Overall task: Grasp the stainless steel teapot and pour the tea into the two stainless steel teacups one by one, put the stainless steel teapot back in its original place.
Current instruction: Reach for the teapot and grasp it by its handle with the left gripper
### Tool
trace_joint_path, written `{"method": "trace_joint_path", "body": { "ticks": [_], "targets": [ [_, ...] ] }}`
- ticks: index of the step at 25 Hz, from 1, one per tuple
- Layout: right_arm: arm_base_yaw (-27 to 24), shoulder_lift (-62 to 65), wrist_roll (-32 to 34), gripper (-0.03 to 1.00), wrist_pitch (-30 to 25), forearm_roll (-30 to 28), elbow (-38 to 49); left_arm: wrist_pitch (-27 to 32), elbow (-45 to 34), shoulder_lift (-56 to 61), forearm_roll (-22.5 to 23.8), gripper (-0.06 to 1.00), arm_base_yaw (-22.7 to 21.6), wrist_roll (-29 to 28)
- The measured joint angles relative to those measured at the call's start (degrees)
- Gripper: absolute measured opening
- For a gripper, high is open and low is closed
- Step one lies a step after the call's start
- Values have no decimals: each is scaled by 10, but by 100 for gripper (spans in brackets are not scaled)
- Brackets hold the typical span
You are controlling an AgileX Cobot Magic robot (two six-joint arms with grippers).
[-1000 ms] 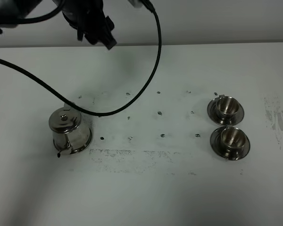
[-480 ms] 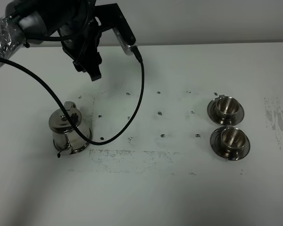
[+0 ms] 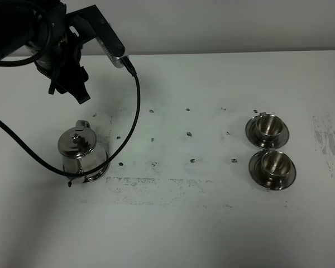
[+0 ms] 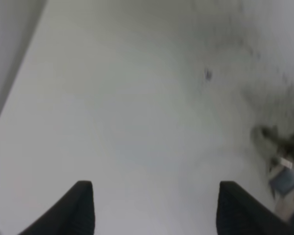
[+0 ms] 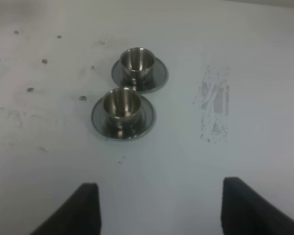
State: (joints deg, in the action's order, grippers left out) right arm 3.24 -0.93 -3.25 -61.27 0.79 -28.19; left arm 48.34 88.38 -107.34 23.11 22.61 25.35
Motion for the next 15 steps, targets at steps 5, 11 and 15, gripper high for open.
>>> {"method": "trace_joint_path", "body": {
  "ticks": [5,11,15],
  "targets": [
    [0,0,0,51,0,0,0,-80,-21,-15,-29,52,-4,13],
    [0,0,0,51,0,0,0,-108,-21,-41,-42,52,-8,36],
    [0,0,0,51,0,0,0,-104,-21,-58,-75,50,-8,72]
  ]
}}
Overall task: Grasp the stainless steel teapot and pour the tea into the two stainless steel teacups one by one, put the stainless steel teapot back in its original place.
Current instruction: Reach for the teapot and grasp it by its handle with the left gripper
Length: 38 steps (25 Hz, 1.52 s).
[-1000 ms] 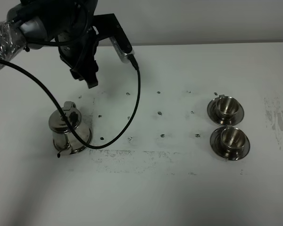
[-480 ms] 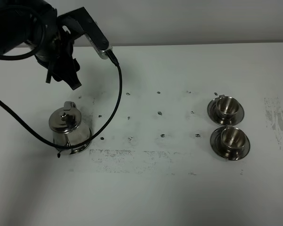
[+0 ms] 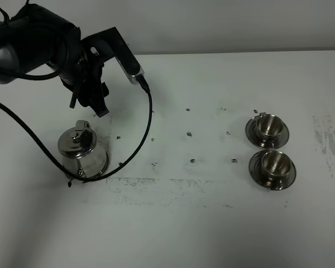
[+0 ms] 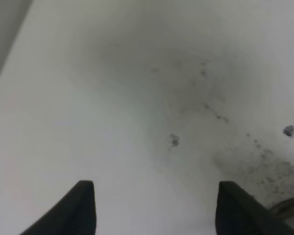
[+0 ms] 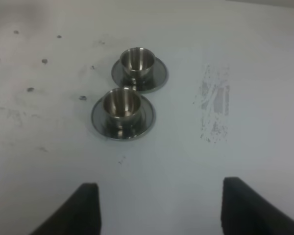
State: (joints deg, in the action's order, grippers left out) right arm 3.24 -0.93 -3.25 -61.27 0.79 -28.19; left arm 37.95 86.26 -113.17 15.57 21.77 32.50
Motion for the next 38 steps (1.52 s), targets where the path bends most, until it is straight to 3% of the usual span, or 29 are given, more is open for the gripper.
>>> {"method": "trace_joint_path", "body": {
  "ticks": [4,12,22,27,38],
  "targets": [
    [0,0,0,51,0,0,0,19,0,-5,-31,47,0,39],
    [0,0,0,51,0,0,0,47,0,-7,-33,45,-20,47],
    [0,0,0,51,0,0,0,16,0,-35,-74,45,-22,86],
    [0,0,0,51,0,0,0,8,0,-35,-75,45,-22,93],
    [0,0,0,51,0,0,0,51,0,-35,-79,45,-22,92]
  ]
}}
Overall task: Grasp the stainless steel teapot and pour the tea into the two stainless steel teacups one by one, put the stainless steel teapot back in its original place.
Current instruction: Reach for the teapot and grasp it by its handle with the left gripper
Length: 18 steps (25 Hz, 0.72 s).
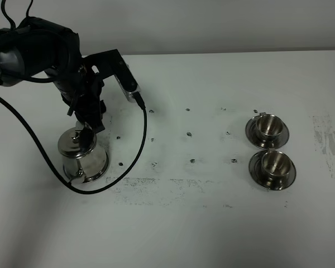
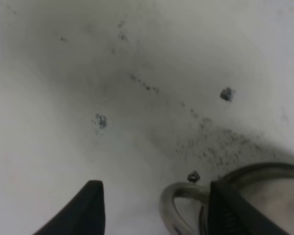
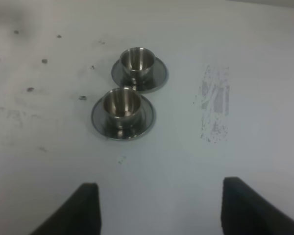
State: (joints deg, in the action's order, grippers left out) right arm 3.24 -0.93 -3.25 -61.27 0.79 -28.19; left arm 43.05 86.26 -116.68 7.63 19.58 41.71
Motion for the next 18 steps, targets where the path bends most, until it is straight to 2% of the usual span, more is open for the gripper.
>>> {"method": "trace_joint_path", "body": {
  "ticks": [6,11,18],
  "targets": [
    [0,0,0,51,0,0,0,21,0,0,11,45,-5,-37],
    [0,0,0,51,0,0,0,24,0,0,45,45,-11,-81],
    [0,0,0,51,0,0,0,26,0,0,52,45,-15,-114]
  ]
}}
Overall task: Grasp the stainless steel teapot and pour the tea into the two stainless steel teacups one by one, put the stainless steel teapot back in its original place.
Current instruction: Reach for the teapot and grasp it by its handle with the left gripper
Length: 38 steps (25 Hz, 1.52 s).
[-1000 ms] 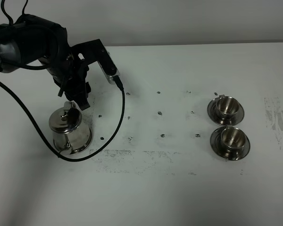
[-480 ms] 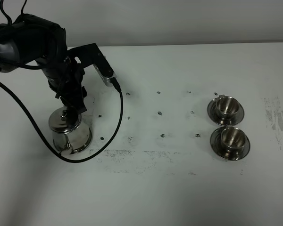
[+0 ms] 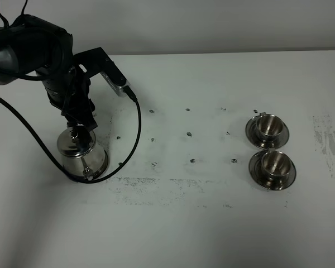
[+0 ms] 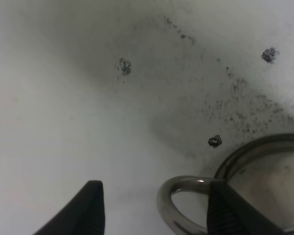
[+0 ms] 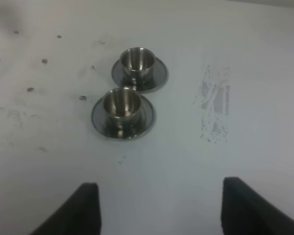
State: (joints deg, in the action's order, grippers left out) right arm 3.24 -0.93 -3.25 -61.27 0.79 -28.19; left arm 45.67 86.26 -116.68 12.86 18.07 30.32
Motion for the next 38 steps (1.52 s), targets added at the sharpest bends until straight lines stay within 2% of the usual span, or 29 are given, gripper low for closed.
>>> {"method": "trace_joint_path", "body": {
  "ticks": [6,20,28,32,38],
  "targets": [
    [0,0,0,51,0,0,0,9,0,0,12,45,0,-44],
    [0,0,0,51,0,0,0,81,0,20,46,45,-11,-161],
    [0,0,0,51,0,0,0,126,0,23,46,45,-11,-208],
    [0,0,0,51,0,0,0,117,0,23,45,45,-13,-225],
    [0,0,0,51,0,0,0,54,0,23,51,45,-25,-244]
  ]
}}
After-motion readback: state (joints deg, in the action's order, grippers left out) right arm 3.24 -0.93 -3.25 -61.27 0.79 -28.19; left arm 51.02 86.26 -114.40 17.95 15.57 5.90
